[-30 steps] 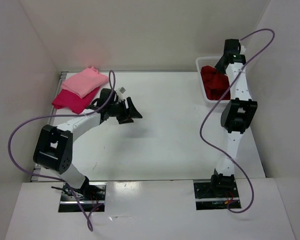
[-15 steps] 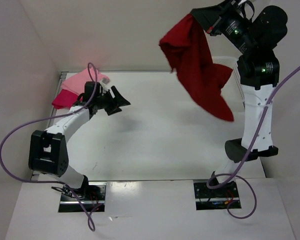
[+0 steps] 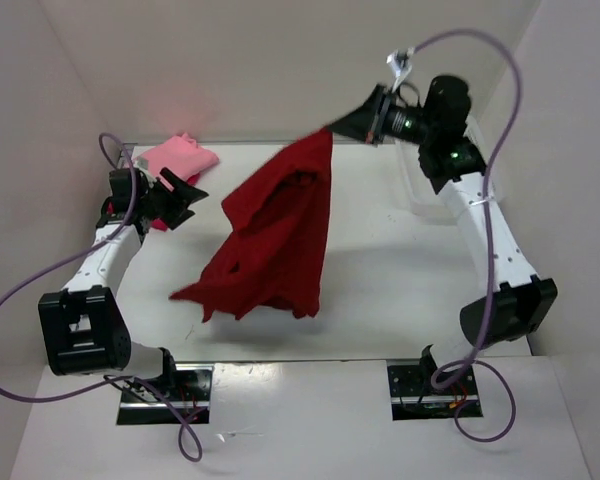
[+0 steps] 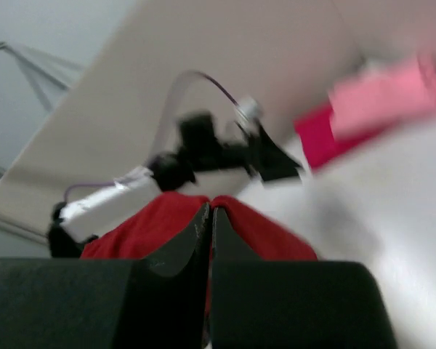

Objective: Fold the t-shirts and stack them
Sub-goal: Move the tshirt to the center of the board

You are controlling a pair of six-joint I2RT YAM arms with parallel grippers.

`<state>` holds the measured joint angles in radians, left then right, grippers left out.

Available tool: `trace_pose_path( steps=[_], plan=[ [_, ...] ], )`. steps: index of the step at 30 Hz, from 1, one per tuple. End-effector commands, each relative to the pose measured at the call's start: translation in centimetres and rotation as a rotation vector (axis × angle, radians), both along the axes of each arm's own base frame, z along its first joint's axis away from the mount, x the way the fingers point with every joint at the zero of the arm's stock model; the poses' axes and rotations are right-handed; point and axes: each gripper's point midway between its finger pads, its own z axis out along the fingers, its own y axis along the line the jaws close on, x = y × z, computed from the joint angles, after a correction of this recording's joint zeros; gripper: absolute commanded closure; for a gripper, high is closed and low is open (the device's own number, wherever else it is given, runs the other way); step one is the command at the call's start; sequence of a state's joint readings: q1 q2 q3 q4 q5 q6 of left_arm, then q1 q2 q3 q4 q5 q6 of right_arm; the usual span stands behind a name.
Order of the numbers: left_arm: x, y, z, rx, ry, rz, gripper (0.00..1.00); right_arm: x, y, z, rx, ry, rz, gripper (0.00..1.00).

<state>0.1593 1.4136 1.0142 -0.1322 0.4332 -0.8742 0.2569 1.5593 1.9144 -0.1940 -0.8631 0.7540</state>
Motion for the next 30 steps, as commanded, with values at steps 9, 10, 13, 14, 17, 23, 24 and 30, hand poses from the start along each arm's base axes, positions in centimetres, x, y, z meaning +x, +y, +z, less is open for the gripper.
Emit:
trace_pose_path(
  steps=[9, 10, 13, 14, 17, 23, 24, 30],
  plan=[
    [-3.2, -1.1, -4.1, 0.077, 0.085, -0.054, 0.22, 7.0, -14.3, -34.1, -0.229, 0.773, -0.478, 0.86],
    [-3.5, -1.2, -4.4, 0.107, 0.089, -0.075, 0.22, 7.1, -14.5, -34.6, -0.256, 0.771, -0.506, 0.82],
    [-4.5, -1.7, -5.1, 0.190, 0.113, -0.128, 0.22, 7.1, -13.6, -33.7, -0.351, 0.726, -0.552, 0.62],
    [-5.2, -1.9, -5.2, 0.211, 0.134, -0.140, 0.22, 7.4, -14.1, -34.1, -0.409, 0.708, -0.608, 0.57],
    [-6.2, -2.8, -6.3, 0.274, 0.165, -0.166, 0.22, 6.2, -13.1, -34.3, -0.520, 0.689, -0.638, 0.47],
    [-5.1, -5.0, -9.7, 0.162, 0.217, -0.155, 0.22, 4.0, -9.5, -36.6, -0.668, 0.681, -0.609, 0.77],
    [-5.1, -5.5, -11.0, 0.155, 0.251, -0.162, 0.22, 3.8, -9.1, -36.6, -0.671, 0.677, -0.599, 0.83],
    [-1.6, -6.5, -13.7, 0.157, 0.281, -0.185, 0.22, 5.4, -11.0, -33.5, -0.677, 0.606, -0.740, 0.91]
  ],
)
